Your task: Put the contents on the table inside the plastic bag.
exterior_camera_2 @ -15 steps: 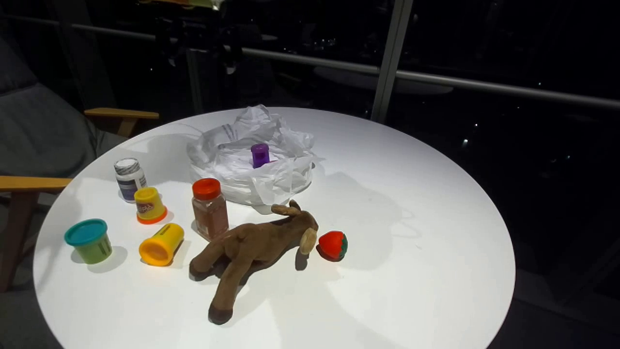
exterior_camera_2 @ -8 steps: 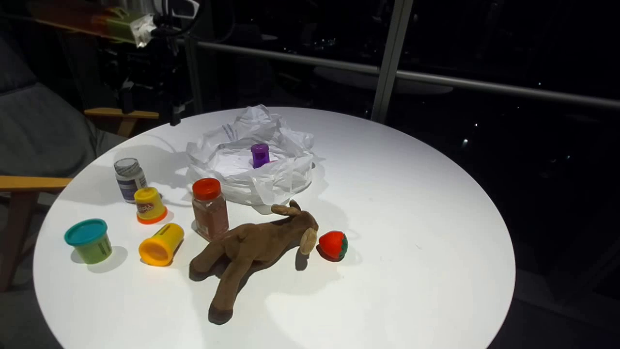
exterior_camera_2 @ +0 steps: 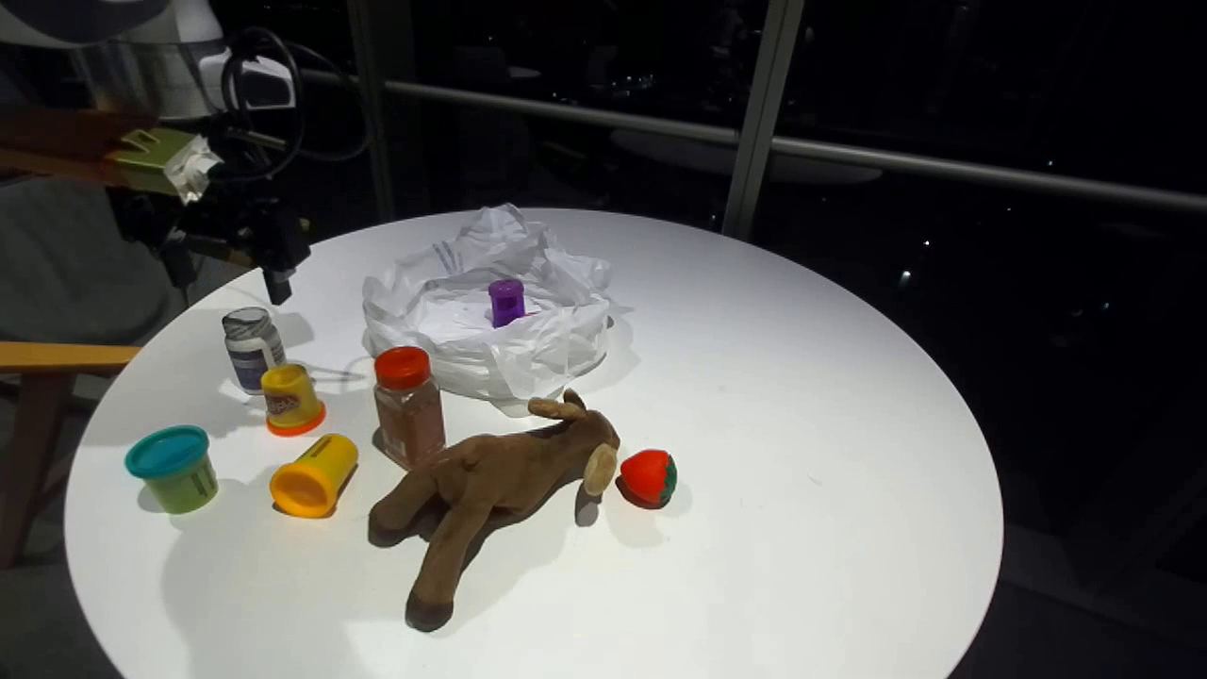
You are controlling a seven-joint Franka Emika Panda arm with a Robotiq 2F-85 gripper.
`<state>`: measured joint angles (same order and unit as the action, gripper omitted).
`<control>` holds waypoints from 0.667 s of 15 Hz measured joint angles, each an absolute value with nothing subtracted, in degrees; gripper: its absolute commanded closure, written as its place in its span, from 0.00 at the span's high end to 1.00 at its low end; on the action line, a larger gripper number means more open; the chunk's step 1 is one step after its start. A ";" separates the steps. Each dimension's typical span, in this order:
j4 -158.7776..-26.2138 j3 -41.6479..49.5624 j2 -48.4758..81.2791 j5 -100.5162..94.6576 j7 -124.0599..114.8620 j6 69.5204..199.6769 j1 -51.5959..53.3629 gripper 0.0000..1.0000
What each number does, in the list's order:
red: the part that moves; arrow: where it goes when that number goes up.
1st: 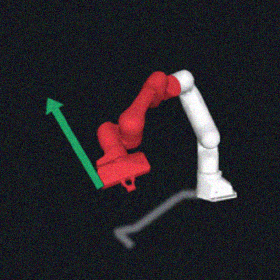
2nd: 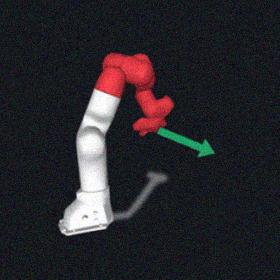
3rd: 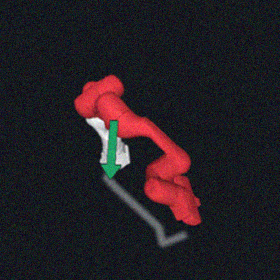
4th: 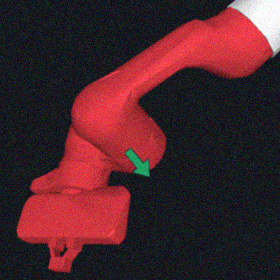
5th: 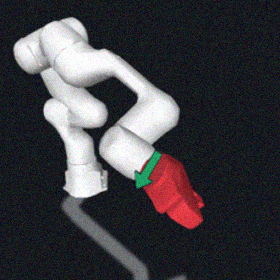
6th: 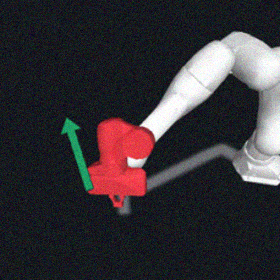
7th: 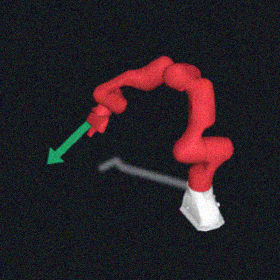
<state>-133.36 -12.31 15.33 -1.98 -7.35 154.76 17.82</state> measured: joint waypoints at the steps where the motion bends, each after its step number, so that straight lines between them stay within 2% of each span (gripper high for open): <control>1: -133.70 -12.57 15.33 -2.00 -7.37 155.83 18.42 1.00; 10: -134.67 -10.31 17.74 -10.39 -10.38 160.15 21.42 1.00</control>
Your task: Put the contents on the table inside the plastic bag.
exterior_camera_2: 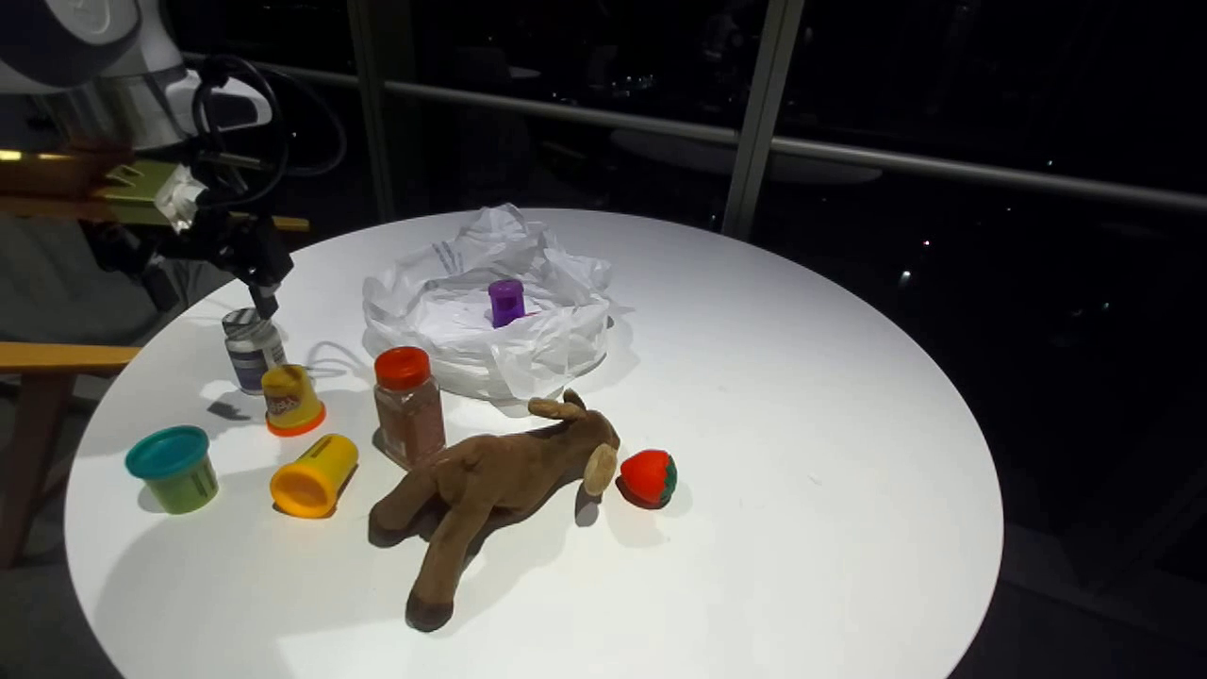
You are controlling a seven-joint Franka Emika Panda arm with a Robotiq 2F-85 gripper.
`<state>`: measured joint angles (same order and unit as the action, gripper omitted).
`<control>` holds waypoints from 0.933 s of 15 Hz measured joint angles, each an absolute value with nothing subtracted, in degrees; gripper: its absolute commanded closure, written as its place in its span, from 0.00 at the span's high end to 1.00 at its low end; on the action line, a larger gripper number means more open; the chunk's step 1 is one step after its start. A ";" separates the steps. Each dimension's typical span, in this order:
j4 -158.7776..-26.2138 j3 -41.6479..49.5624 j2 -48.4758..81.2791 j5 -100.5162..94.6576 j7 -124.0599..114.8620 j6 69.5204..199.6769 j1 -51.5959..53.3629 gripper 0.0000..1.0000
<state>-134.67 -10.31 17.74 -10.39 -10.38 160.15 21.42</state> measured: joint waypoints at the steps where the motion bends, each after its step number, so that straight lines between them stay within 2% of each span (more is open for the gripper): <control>1: -134.64 -9.91 18.25 -10.89 -10.47 160.72 21.56 1.00; 2: -134.57 -9.60 18.73 -11.08 -10.47 161.34 21.62 1.00; 3: -134.42 -9.28 19.16 -11.13 -10.47 161.62 21.70 0.75; 4: -134.22 -8.97 19.57 -11.13 -10.47 161.81 21.77 0.73; 5: -133.95 -8.74 19.95 -11.13 -10.47 161.97 21.79 0.65; 6: -133.72 -8.57 20.28 -11.13 -10.47 162.23 21.79 0.54; 11: -132.56 -8.27 21.29 -11.13 -10.44 162.60 21.79 0.14; 12: -132.39 -8.22 21.35 -11.13 -10.44 162.60 21.80 0.19; 14: -132.07 -7.75 21.37 -11.13 -10.45 162.50 21.86 0.19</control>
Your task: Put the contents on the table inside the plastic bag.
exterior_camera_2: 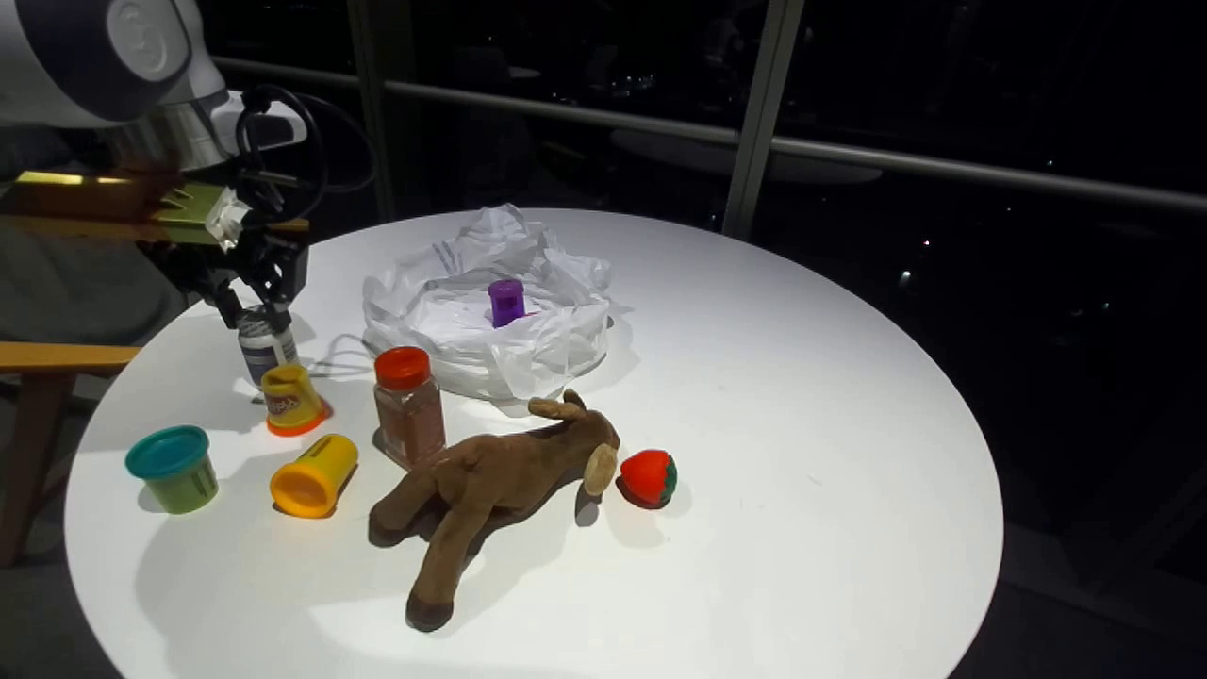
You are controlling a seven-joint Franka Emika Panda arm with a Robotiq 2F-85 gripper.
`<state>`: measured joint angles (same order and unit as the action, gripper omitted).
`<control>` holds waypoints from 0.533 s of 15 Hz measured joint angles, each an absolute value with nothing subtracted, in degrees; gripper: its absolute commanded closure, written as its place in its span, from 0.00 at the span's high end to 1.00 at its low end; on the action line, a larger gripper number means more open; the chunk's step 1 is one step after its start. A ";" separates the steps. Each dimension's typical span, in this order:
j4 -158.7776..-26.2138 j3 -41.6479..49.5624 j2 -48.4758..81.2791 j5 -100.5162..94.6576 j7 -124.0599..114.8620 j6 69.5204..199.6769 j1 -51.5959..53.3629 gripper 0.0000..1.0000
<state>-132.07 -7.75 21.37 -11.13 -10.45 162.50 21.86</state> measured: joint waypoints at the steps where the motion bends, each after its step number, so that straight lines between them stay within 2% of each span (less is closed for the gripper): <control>1: -131.70 -7.45 21.34 -11.13 -10.46 162.41 21.86 0.19; 8: -125.83 -5.69 14.56 -11.08 -10.33 157.56 20.06 0.19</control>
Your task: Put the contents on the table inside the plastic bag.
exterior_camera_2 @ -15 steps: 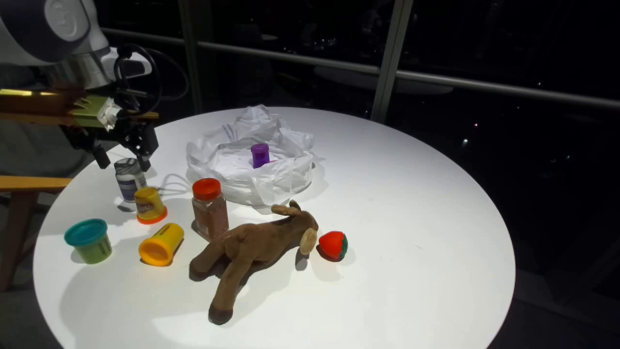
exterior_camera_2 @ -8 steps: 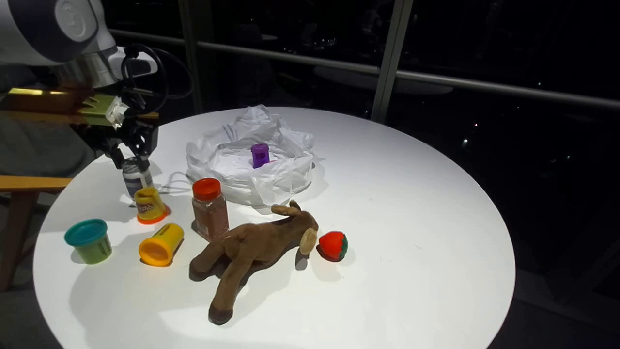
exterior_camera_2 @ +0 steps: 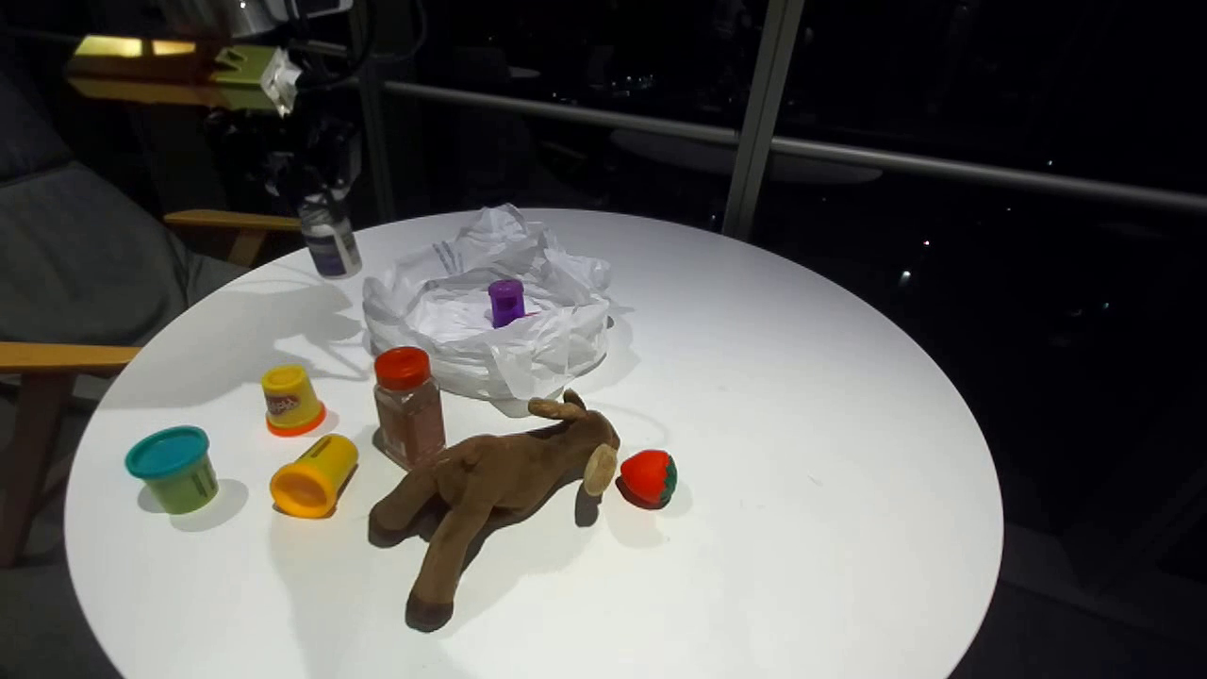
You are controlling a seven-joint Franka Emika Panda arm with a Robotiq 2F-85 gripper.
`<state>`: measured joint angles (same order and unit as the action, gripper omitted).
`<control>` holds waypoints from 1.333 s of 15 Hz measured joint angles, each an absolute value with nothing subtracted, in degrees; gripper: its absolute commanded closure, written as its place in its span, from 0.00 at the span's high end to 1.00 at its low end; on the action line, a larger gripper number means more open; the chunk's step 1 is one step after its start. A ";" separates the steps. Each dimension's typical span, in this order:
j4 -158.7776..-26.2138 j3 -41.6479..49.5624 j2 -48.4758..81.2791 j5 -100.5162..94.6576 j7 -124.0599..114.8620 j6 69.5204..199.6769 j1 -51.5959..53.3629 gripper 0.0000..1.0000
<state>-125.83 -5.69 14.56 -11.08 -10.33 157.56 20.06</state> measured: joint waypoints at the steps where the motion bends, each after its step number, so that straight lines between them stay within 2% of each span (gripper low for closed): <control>1: -125.30 -5.68 13.55 -11.04 -10.22 156.58 19.15 0.19; 9: -124.53 -5.59 14.65 -8.39 -7.18 155.55 11.97 0.19; 20: -119.36 -2.56 26.00 -8.21 -6.80 161.35 9.20 0.19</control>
